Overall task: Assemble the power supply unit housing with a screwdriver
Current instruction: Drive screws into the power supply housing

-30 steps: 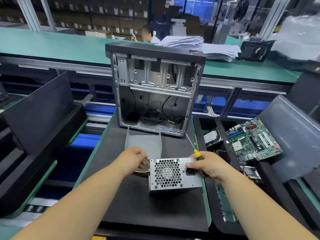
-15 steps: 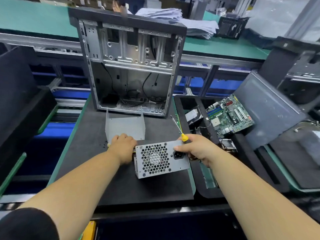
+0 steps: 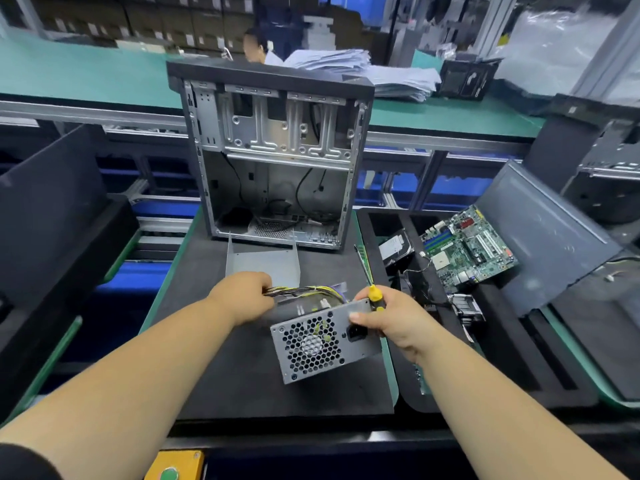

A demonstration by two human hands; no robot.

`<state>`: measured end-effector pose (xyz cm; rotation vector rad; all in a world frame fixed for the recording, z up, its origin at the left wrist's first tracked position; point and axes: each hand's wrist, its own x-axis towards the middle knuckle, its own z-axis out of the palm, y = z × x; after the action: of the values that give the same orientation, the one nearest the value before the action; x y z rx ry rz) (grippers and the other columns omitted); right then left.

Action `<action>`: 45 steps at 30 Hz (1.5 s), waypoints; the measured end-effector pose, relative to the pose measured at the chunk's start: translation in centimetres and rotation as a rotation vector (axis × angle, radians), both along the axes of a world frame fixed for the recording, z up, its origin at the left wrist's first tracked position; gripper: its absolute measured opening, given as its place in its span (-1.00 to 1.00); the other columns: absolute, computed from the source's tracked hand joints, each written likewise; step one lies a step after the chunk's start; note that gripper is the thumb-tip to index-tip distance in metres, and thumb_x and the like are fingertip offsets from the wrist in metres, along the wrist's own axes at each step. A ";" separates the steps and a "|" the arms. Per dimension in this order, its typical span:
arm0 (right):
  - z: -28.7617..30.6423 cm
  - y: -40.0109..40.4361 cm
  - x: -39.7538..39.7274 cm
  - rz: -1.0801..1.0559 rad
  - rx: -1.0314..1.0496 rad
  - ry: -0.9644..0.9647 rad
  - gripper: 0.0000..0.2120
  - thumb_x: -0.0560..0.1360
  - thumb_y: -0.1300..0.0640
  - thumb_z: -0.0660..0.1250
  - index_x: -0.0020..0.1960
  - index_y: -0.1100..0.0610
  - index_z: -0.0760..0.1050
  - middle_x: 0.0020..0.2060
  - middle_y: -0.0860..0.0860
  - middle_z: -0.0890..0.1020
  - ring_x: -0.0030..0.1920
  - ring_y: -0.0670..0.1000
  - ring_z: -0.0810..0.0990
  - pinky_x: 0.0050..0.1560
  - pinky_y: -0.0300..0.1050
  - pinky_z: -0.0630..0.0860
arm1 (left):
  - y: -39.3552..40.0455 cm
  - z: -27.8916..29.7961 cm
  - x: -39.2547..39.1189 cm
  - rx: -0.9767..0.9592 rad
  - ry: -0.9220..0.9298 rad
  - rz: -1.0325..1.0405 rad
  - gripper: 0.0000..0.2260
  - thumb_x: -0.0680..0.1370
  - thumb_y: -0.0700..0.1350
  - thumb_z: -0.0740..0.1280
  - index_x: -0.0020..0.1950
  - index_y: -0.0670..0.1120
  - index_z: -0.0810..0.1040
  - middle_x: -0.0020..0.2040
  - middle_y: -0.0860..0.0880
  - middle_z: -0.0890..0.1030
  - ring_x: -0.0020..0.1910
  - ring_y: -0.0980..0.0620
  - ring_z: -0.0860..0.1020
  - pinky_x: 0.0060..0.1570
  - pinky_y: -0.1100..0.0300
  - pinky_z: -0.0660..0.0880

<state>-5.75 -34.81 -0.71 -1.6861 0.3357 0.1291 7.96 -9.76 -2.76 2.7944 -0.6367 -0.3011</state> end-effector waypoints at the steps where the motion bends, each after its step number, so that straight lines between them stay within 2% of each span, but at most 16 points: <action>1: -0.2 0.2 0.0 -0.013 -0.006 -0.019 -0.78 0.39 0.32 0.54 -0.11 0.06 0.59 -0.25 0.01 0.62 -0.27 -0.06 0.59 -0.21 -0.22 0.49 | 0.1 0.3 0.0 -0.049 0.036 0.021 -0.86 0.46 -0.02 0.35 -0.24 0.00 0.43 -0.27 0.05 0.49 -0.20 -0.04 0.48 -0.28 0.17 0.35; 3: -0.8 0.3 0.0 -0.044 -0.026 -0.050 -0.78 0.39 0.30 0.54 -0.12 0.04 0.58 -0.24 0.00 0.56 -0.26 -0.06 0.50 -0.14 -0.19 0.42 | 0.0 0.6 -0.2 -0.157 0.110 0.058 -0.83 0.48 -0.01 0.38 -0.22 -0.06 0.47 -0.30 0.01 0.51 -0.26 -0.03 0.48 -0.26 0.17 0.38; 7: -2.5 0.1 0.3 -0.050 -0.083 -0.048 -0.79 0.41 0.27 0.53 -0.10 0.03 0.56 -0.25 -0.01 0.51 -0.28 -0.08 0.42 -0.21 -0.23 0.35 | -0.4 0.7 -0.5 -0.291 0.171 0.093 -0.87 0.51 -0.07 0.39 -0.21 -0.04 0.51 -0.28 -0.04 0.54 -0.27 -0.02 0.47 -0.22 0.15 0.41; 9: -3.3 -0.4 0.3 -0.038 -0.089 -0.024 -0.79 0.42 0.28 0.52 -0.09 0.05 0.55 -0.24 0.01 0.51 -0.33 -0.13 0.44 -0.26 -0.30 0.36 | -0.4 0.5 -0.5 -0.292 0.150 0.087 -0.91 0.52 -0.06 0.39 -0.11 -0.06 0.57 -0.19 -0.06 0.59 -0.20 -0.02 0.50 -0.13 0.14 0.45; 11: -4.0 -1.3 0.0 -0.050 -0.110 -0.003 -0.79 0.40 0.29 0.53 -0.12 0.07 0.54 -0.22 0.04 0.51 -0.32 -0.11 0.44 -0.26 -0.28 0.36 | -0.5 0.2 -0.6 -0.264 0.125 0.072 -0.92 0.53 -0.06 0.39 -0.06 -0.05 0.57 -0.14 -0.04 0.61 -0.15 -0.02 0.53 -0.09 0.15 0.45; 15: -5.2 -3.2 -0.7 -0.003 -0.170 0.077 -0.76 0.36 0.32 0.55 -0.28 0.08 0.54 -0.37 -0.01 0.51 -0.34 -0.04 0.40 -0.34 -0.31 0.35 | -1.1 -0.3 -0.5 -0.206 0.065 0.061 -0.94 0.51 -0.06 0.39 -0.12 0.07 0.53 -0.16 0.06 0.61 -0.10 -0.01 0.55 -0.10 0.17 0.47; 19: -5.7 -3.7 -1.1 0.038 -0.233 0.169 -0.80 0.35 0.28 0.57 -0.23 0.11 0.56 -0.37 -0.01 0.50 -0.34 -0.05 0.40 -0.35 -0.31 0.35 | -1.8 -0.4 -0.3 -0.157 0.007 0.076 -0.91 0.50 -0.08 0.37 -0.18 0.08 0.51 -0.21 0.10 0.56 -0.09 -0.02 0.49 -0.14 0.18 0.36; 24: -5.0 -4.9 -0.2 0.084 -0.088 0.224 -0.84 0.43 0.37 0.44 -0.15 0.12 0.59 -0.35 -0.05 0.56 -0.42 -0.12 0.43 -0.37 -0.32 0.35 | -2.1 -0.6 0.1 -0.102 -0.024 0.079 -0.87 0.51 -0.13 0.33 -0.20 0.08 0.50 -0.21 0.08 0.54 -0.03 -0.08 0.47 -0.08 0.15 0.40; 28: -5.3 -5.3 1.2 -0.198 0.150 0.238 -0.81 0.52 0.39 0.17 -0.03 0.18 0.50 -0.32 0.05 0.50 -0.41 -0.01 0.45 -0.31 -0.16 0.47 | -2.4 -0.3 0.4 -0.097 -0.198 0.025 -0.86 0.50 -0.16 0.34 -0.19 0.08 0.54 -0.24 0.10 0.50 -0.10 -0.01 0.46 -0.08 0.19 0.23; 30: -6.1 -5.9 1.9 -0.259 -0.098 0.263 -0.85 0.57 0.29 0.18 -0.05 0.20 0.52 -0.34 0.07 0.50 -0.37 0.03 0.45 -0.24 -0.11 0.41 | -2.9 0.3 0.6 -0.063 -0.337 -0.036 -0.87 0.48 -0.18 0.35 -0.19 0.05 0.59 -0.24 0.10 0.53 -0.13 -0.01 0.49 -0.08 0.18 0.19; 33: -6.8 -6.7 2.7 -0.102 -0.634 0.388 -0.82 0.51 0.13 0.32 -0.18 0.22 0.56 -0.33 0.12 0.55 -0.27 0.13 0.55 -0.17 -0.03 0.53 | -3.7 1.2 1.0 -0.063 -0.468 -0.119 -0.85 0.39 -0.27 0.41 -0.21 -0.01 0.64 -0.24 0.02 0.58 -0.15 -0.08 0.52 -0.13 0.12 0.27; 35: -7.0 -6.4 3.2 0.022 -0.725 0.467 -0.80 0.49 0.05 0.40 -0.21 0.17 0.53 -0.28 0.08 0.57 -0.20 0.10 0.56 -0.11 -0.09 0.56 | -4.3 1.6 1.3 -0.033 -0.494 -0.148 -0.83 0.39 -0.30 0.40 -0.18 -0.02 0.66 -0.20 0.02 0.59 -0.13 -0.08 0.50 -0.10 0.12 0.27; 37: -7.0 -5.9 3.6 0.100 -0.807 0.509 -0.73 0.46 -0.01 0.44 -0.26 0.11 0.44 -0.34 0.00 0.52 -0.29 0.05 0.53 -0.28 -0.21 0.44 | -4.7 2.0 1.7 -0.046 -0.512 -0.162 -0.81 0.38 -0.32 0.40 -0.16 -0.04 0.68 -0.19 0.01 0.59 -0.11 -0.10 0.49 -0.08 0.12 0.25; 40: -7.6 -5.8 3.9 0.103 -0.896 0.505 -0.74 0.43 -0.01 0.47 -0.15 0.09 0.43 -0.34 -0.04 0.50 -0.36 -0.03 0.48 -0.38 -0.20 0.33 | -5.3 2.7 1.5 -0.041 -0.512 -0.207 -0.80 0.37 -0.33 0.40 -0.16 -0.04 0.68 -0.18 0.03 0.59 -0.09 -0.10 0.51 0.00 0.07 0.32; 42: -7.5 -5.8 4.0 0.124 -0.905 0.505 -0.72 0.43 -0.02 0.47 -0.12 0.08 0.40 -0.25 -0.02 0.52 -0.22 0.02 0.52 -0.30 -0.19 0.35 | -5.7 3.2 1.3 -0.009 -0.494 -0.265 -0.79 0.37 -0.30 0.38 -0.17 0.00 0.67 -0.20 0.06 0.59 -0.07 -0.06 0.51 0.07 0.05 0.35; 45: -6.8 -6.0 4.5 0.145 -0.945 0.479 -0.72 0.47 -0.03 0.40 0.03 0.11 0.42 -0.02 0.05 0.59 0.02 0.10 0.58 -0.15 -0.17 0.38 | -6.3 3.9 1.3 0.013 -0.438 -0.325 -0.79 0.44 -0.24 0.31 -0.09 0.05 0.64 -0.19 0.12 0.52 -0.01 0.01 0.46 0.15 0.15 0.25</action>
<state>-1.22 -40.80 -7.47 -2.6143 0.7035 0.5538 9.22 -16.02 1.11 2.7764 -1.1920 0.2605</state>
